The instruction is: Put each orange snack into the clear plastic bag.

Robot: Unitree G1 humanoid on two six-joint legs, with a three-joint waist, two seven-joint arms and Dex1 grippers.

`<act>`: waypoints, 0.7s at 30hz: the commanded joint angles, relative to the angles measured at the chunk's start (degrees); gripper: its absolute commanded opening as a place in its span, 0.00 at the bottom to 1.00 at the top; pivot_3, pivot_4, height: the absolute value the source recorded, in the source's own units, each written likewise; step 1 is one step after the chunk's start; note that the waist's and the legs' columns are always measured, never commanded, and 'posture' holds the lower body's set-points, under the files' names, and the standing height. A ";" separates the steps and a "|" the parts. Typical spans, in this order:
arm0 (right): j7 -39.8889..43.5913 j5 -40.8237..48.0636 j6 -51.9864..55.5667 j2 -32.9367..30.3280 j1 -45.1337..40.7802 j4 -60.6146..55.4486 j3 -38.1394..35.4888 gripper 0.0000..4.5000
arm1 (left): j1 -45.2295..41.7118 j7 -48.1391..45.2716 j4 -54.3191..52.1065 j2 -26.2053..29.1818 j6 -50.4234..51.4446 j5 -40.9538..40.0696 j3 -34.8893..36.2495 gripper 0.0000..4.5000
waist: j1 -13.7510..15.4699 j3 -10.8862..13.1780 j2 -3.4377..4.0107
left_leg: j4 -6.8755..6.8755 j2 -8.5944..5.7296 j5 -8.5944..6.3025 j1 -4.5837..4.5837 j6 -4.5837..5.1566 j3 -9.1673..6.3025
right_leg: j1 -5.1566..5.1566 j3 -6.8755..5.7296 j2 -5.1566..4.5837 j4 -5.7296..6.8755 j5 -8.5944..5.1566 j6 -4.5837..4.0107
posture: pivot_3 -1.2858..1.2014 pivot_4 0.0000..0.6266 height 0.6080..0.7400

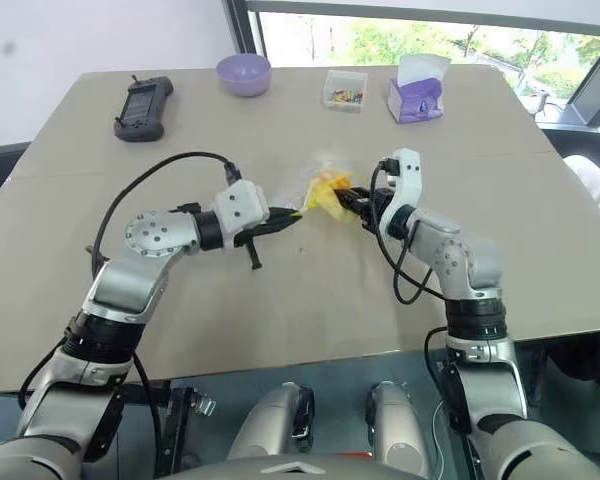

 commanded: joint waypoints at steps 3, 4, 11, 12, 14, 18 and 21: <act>7.33 -5.36 -6.68 -4.31 -0.84 0.44 6.26 0.25 | 0.09 -0.58 -1.12 2.30 -5.26 0.91 0.98 0.00 | 0.03 0.01 0.01 | 0.00 0.00 0.00 -0.01 0.01 -0.01 | -0.01 0.00 0.00 0.00 0.00 0.00 | 0.52 0.24 1.00; 7.64 -5.45 -6.91 -4.30 -1.25 0.88 5.93 0.25 | 0.03 0.20 -0.81 2.27 -6.07 1.34 1.15 0.00 | 0.05 0.01 0.01 | 0.00 0.01 0.00 0.00 0.01 -0.01 | -0.01 0.00 0.00 0.00 0.00 0.00 | 0.52 0.24 1.00; 3.77 1.21 -3.17 2.08 -4.74 3.78 -4.02 0.25 | -0.65 5.41 5.13 -0.54 -21.09 3.47 2.39 0.00 | 0.14 0.01 0.01 | 0.02 0.04 0.00 0.00 0.01 0.01 | 0.00 0.00 0.00 0.01 0.03 -0.03 | 0.52 0.24 1.00; 3.31 0.78 -3.09 2.37 -4.83 4.02 -4.01 0.25 | -0.81 5.64 6.07 -0.59 -22.52 3.95 2.19 0.00 | 0.13 0.00 0.01 | 0.02 0.04 0.00 0.00 0.01 0.01 | 0.00 0.00 0.00 0.01 0.04 -0.04 | 0.52 0.24 1.00; 1.95 -0.28 -2.85 2.93 -4.74 4.68 -3.68 0.25 | -1.15 5.60 7.87 -0.78 -24.89 3.94 2.05 0.00 | 0.13 0.00 0.01 | 0.01 0.04 0.00 0.01 0.01 0.02 | 0.00 -0.01 0.01 0.01 0.04 -0.04 | 0.52 0.24 1.00; -1.95 4.40 0.82 6.82 -5.79 5.85 -9.10 0.25 | -1.50 1.65 10.14 -0.12 -25.61 0.46 2.22 0.00 | 0.09 0.00 0.02 | 0.01 0.04 0.00 -0.01 0.01 0.05 | 0.00 0.00 0.00 0.01 0.05 -0.05 | 0.52 0.24 1.00; -3.68 1.36 -0.59 7.69 -5.63 6.31 -6.91 0.25 | -2.65 0.42 11.35 -0.59 -26.20 -1.16 2.82 0.00 | 0.12 0.00 0.02 | 0.01 0.04 -0.01 -0.02 0.01 0.05 | -0.01 -0.01 0.00 0.00 0.05 -0.05 | 0.52 0.24 1.00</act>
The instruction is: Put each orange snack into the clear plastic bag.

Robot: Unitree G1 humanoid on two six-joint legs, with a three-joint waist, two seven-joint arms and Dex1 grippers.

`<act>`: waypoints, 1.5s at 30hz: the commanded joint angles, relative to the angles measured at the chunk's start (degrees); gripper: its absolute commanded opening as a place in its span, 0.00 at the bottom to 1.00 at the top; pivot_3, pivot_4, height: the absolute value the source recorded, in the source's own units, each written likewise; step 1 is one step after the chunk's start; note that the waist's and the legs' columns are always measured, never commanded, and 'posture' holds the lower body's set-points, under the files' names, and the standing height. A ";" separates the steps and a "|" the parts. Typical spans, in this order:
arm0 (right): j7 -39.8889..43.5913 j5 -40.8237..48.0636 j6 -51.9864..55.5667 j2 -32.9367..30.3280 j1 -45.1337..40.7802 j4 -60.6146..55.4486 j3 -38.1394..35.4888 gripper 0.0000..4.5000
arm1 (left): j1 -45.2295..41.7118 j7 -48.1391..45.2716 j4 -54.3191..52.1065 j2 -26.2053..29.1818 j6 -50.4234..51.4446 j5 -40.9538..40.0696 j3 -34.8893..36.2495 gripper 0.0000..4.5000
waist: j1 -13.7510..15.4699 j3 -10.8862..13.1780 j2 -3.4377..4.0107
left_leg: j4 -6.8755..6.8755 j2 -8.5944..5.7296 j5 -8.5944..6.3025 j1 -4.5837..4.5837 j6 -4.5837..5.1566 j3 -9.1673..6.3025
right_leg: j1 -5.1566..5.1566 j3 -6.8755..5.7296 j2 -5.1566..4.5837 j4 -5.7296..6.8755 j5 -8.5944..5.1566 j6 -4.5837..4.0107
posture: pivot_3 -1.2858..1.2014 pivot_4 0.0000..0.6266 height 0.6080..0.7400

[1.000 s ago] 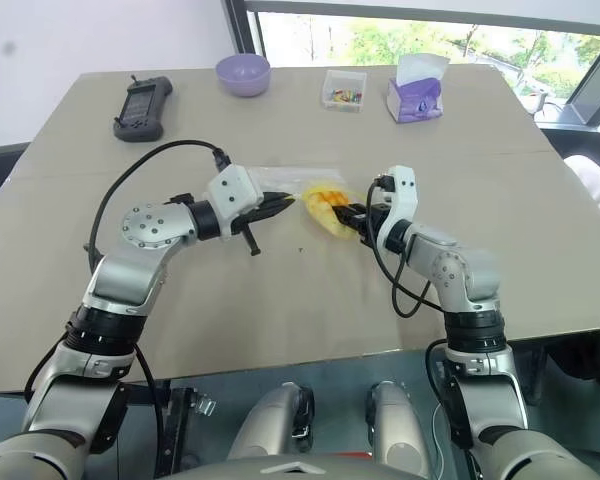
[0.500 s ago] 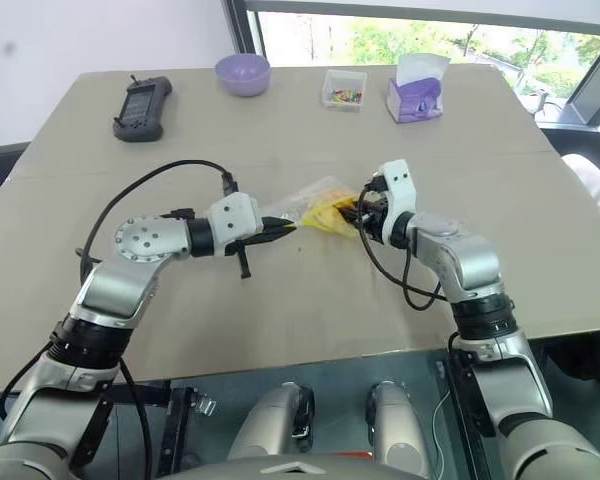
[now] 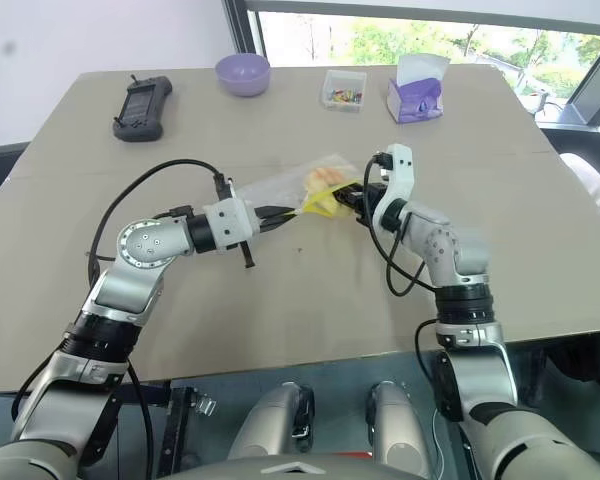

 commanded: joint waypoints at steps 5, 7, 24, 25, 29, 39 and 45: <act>-0.91 -3.54 -2.86 1.07 -0.47 -1.76 3.91 0.25 | -4.03 -1.77 -1.80 -1.31 -1.97 -3.47 0.84 0.00 | -0.12 0.00 0.00 | 0.00 -0.01 0.00 0.01 0.00 0.00 | 0.00 0.00 0.01 0.00 0.00 0.00 | 0.52 0.24 1.00; -0.35 -5.78 -4.46 -0.05 -0.36 -2.00 6.11 0.25 | -4.21 -1.74 -2.67 -1.82 -0.95 -4.00 0.98 0.00 | -0.15 0.00 0.00 | 0.00 0.00 0.00 0.01 0.00 0.00 | 0.00 0.00 0.01 0.01 0.00 0.00 | 0.52 0.24 1.00; 9.66 -12.17 -15.22 -10.86 4.80 -10.93 10.41 0.88 | -5.16 8.18 1.98 -4.37 14.89 -4.73 5.87 0.00 | 0.04 0.00 0.00 | 0.01 -0.03 -0.01 -0.01 0.02 -0.02 | 0.01 0.00 0.01 -0.03 0.00 0.02 | 0.52 0.24 1.00; 10.64 -12.26 -15.86 -11.93 5.66 -12.18 10.64 0.88 | -5.37 8.33 1.83 -4.63 15.67 -5.13 6.16 0.00 | 0.01 0.00 0.00 | 0.01 -0.03 -0.02 -0.01 0.03 -0.03 | 0.01 0.00 0.01 -0.04 0.00 0.03 | 0.52 0.24 1.00; 13.15 -17.70 -22.84 -17.44 7.67 -14.82 13.14 0.88 | -6.26 8.79 1.37 -5.59 18.28 -6.35 7.16 0.00 | -0.03 0.00 -0.01 | 0.01 -0.02 -0.02 -0.01 0.03 -0.02 | 0.01 0.00 0.02 -0.04 0.00 0.03 | 0.52 0.24 1.00; 15.86 -29.21 -36.23 -23.70 15.01 -17.58 19.91 1.00 | -8.00 9.16 1.18 -6.26 21.64 -8.26 8.64 0.00 | 0.03 -0.01 -0.02 | 0.04 -0.02 -0.01 0.01 0.02 0.02 | 0.02 0.02 0.02 -0.04 -0.01 0.04 | 0.52 0.24 1.00; 11.81 -35.77 -39.02 -20.47 13.83 -10.92 22.72 1.00 | -8.44 9.42 0.06 -6.73 23.31 -9.14 8.77 0.00 | 0.05 -0.03 -0.05 | 0.09 0.00 -0.01 0.04 0.02 0.02 | 0.03 0.03 0.03 -0.02 0.00 0.06 | 0.52 0.24 1.00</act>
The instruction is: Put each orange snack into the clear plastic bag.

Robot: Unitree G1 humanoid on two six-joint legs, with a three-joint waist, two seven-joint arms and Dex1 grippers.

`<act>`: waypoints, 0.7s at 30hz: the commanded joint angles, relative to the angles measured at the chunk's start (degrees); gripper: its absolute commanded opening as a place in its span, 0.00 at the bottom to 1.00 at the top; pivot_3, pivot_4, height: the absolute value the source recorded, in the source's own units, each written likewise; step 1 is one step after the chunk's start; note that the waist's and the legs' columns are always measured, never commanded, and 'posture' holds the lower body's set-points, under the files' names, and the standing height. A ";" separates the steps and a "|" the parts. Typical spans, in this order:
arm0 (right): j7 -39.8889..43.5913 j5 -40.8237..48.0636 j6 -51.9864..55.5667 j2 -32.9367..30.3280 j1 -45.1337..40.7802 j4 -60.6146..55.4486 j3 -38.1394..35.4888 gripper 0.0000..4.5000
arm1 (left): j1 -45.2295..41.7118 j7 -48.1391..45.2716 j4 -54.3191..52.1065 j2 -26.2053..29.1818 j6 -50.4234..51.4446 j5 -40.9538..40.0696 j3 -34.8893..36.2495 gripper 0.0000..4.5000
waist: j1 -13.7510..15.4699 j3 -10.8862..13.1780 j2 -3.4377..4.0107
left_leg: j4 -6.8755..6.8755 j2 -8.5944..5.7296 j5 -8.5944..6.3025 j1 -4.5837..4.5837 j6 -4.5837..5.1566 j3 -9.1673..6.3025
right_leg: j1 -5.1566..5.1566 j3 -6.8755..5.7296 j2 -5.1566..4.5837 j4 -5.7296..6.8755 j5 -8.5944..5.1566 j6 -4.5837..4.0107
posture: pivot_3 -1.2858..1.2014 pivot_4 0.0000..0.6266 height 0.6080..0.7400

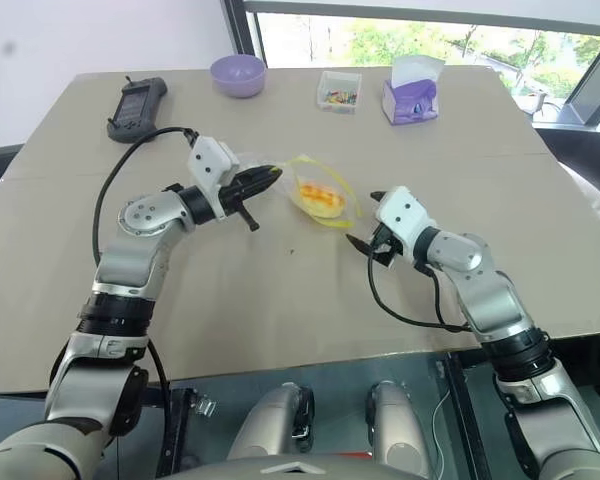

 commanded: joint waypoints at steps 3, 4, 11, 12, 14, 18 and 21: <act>-3.39 -4.53 -2.21 2.81 -2.34 4.07 0.37 1.00 | -1.50 0.45 -3.33 -0.11 0.82 -0.99 1.15 0.00 | 0.00 0.00 -0.01 | 0.01 0.00 0.01 -0.01 -0.01 0.00 | 0.00 0.00 0.01 0.01 0.01 -0.01 | 0.52 0.24 1.00; -3.75 -5.23 -2.44 3.10 -2.54 4.92 0.48 1.00 | -1.46 0.46 -3.54 -0.14 1.02 -1.01 1.20 0.00 | 0.02 0.00 -0.01 | 0.01 -0.01 0.01 -0.02 -0.02 0.01 | 0.00 0.01 0.00 0.00 0.01 -0.01 | 0.52 0.24 1.00; -6.44 -5.81 -4.30 7.40 -5.48 10.08 -0.46 0.94 | -0.87 0.82 -4.87 -0.38 1.92 -1.06 1.38 0.00 | -0.03 -0.01 -0.01 | 0.00 -0.01 0.09 -0.02 -0.14 0.00 | 0.00 0.01 0.01 -0.01 0.01 -0.01 | 0.52 0.24 1.00; -6.26 -5.74 -4.28 7.64 -5.76 9.94 -0.61 0.88 | -0.76 0.85 -5.05 -0.38 2.07 -1.06 1.43 0.00 | -0.04 -0.01 -0.01 | 0.00 -0.01 0.08 -0.02 -0.14 0.01 | 0.00 0.02 0.01 -0.01 0.01 -0.01 | 0.52 0.24 1.00; -5.53 -5.64 -4.47 7.70 -5.84 9.33 -0.47 0.69 | -0.65 0.94 -5.14 -0.35 2.20 -1.00 1.51 0.00 | -0.02 -0.01 -0.01 | 0.00 -0.01 0.08 -0.02 -0.14 0.00 | 0.00 0.01 0.01 0.00 0.01 -0.01 | 0.52 0.24 1.00; -5.14 -5.33 -4.42 8.11 -5.95 8.95 -0.33 0.25 | -0.52 1.15 -5.29 -0.35 2.35 -0.98 1.55 0.00 | 0.02 -0.01 -0.01 | 0.01 -0.01 0.05 -0.02 -0.08 -0.01 | 0.01 0.01 0.00 0.00 0.01 -0.01 | 0.52 0.24 1.00; -4.95 -4.90 -3.63 7.95 -6.37 8.25 -1.21 0.01 | -0.34 1.27 -5.52 -0.26 2.40 -1.00 1.60 0.00 | -0.02 -0.01 -0.01 | 0.00 -0.01 0.05 -0.02 -0.08 0.00 | 0.01 0.01 0.00 0.00 0.01 -0.01 | 0.52 0.24 1.00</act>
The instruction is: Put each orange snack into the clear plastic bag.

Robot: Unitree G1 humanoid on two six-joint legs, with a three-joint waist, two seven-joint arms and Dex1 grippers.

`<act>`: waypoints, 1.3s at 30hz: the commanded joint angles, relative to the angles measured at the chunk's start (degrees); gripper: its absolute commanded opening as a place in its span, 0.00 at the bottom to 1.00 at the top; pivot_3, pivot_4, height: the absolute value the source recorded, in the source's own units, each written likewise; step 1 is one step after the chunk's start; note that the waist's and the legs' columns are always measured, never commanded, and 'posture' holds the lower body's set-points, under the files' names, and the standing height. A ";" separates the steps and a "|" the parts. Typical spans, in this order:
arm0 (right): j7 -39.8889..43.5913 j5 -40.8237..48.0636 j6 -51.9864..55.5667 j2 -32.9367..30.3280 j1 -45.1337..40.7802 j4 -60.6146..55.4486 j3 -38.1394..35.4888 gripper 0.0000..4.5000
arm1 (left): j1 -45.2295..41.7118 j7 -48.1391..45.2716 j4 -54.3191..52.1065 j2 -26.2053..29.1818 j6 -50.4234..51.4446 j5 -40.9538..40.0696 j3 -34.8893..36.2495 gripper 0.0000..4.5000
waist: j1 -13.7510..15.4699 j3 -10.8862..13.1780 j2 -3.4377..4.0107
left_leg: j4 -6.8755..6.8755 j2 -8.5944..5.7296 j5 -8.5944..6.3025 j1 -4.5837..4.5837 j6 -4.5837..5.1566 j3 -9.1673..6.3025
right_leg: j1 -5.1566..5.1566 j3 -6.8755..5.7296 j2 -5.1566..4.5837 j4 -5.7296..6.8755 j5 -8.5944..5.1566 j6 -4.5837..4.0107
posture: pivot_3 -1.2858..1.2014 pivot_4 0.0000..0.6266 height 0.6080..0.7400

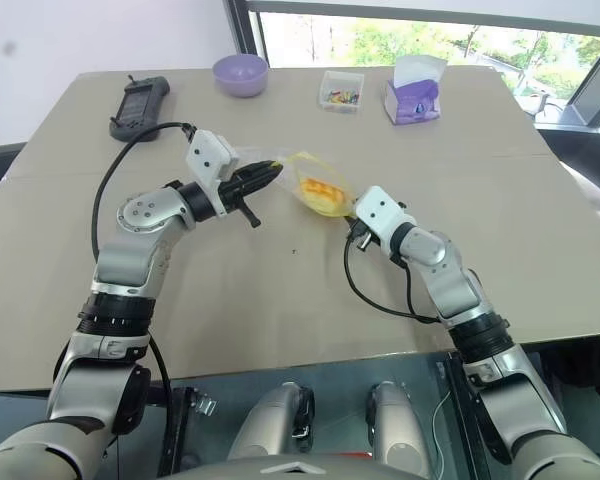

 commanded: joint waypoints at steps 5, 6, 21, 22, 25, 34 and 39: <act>3.15 2.62 1.84 -3.14 -1.63 -6.44 -4.64 0.01 | 0.25 0.27 -3.36 0.89 -0.22 -0.93 1.47 0.00 | 0.07 0.00 0.00 | 0.00 0.00 0.01 -0.01 -0.01 -0.01 | 0.00 0.00 -0.01 0.00 0.00 0.00 | 0.52 0.24 1.00; 3.95 3.16 2.41 -3.90 -1.83 -7.15 -5.20 0.01 | 0.31 0.13 -3.47 1.12 -0.28 -0.92 1.53 0.00 | 0.06 0.00 0.00 | 0.00 -0.01 0.00 0.00 0.00 -0.01 | 0.00 0.00 -0.01 0.00 0.00 0.00 | 0.52 0.24 1.00; 29.16 22.19 15.09 -23.98 -11.86 -15.36 -12.96 0.01 | -1.60 -8.47 -10.30 7.57 15.64 -21.44 8.90 0.00 | 0.07 0.03 0.01 | 0.00 0.02 -0.05 0.01 0.08 -0.03 | 0.05 -0.03 -0.03 -0.06 0.00 0.00 | 0.52 0.24 1.00; 29.47 21.75 14.81 -23.96 -12.32 -14.08 -12.18 0.01 | -1.55 -7.84 -9.77 7.14 15.38 -20.71 8.21 0.00 | 0.04 0.02 0.00 | 0.00 0.02 -0.06 0.07 0.09 -0.01 | 0.09 -0.01 -0.03 -0.07 0.00 0.01 | 0.52 0.24 1.00; 27.86 16.44 8.83 -22.13 -15.56 -4.62 -8.63 0.01 | -3.62 -4.73 -3.58 5.02 11.97 -14.96 4.80 0.00 | 0.08 0.02 0.00 | 0.04 0.01 -0.06 0.17 0.09 -0.02 | 0.17 -0.04 0.00 -0.03 -0.01 0.02 | 0.52 0.24 1.00; 21.13 5.70 -7.63 -19.47 -29.12 19.81 -5.36 0.01 | -11.40 0.60 10.10 1.68 -1.48 -6.04 3.45 0.00 | -0.01 0.02 -0.04 | 0.11 -0.02 0.10 -0.07 -0.13 0.12 | -0.03 0.16 0.06 -0.09 0.25 -0.04 | 0.52 0.24 1.00; 24.21 7.33 -5.52 -19.69 -21.09 12.87 -5.51 0.01 | -3.15 -4.37 3.09 3.44 -1.98 -5.19 0.38 0.00 | 0.05 -0.04 0.00 | -0.16 0.02 -0.03 -0.36 -0.01 0.52 | -0.21 0.15 0.02 -0.23 0.19 0.06 | 0.52 0.24 1.00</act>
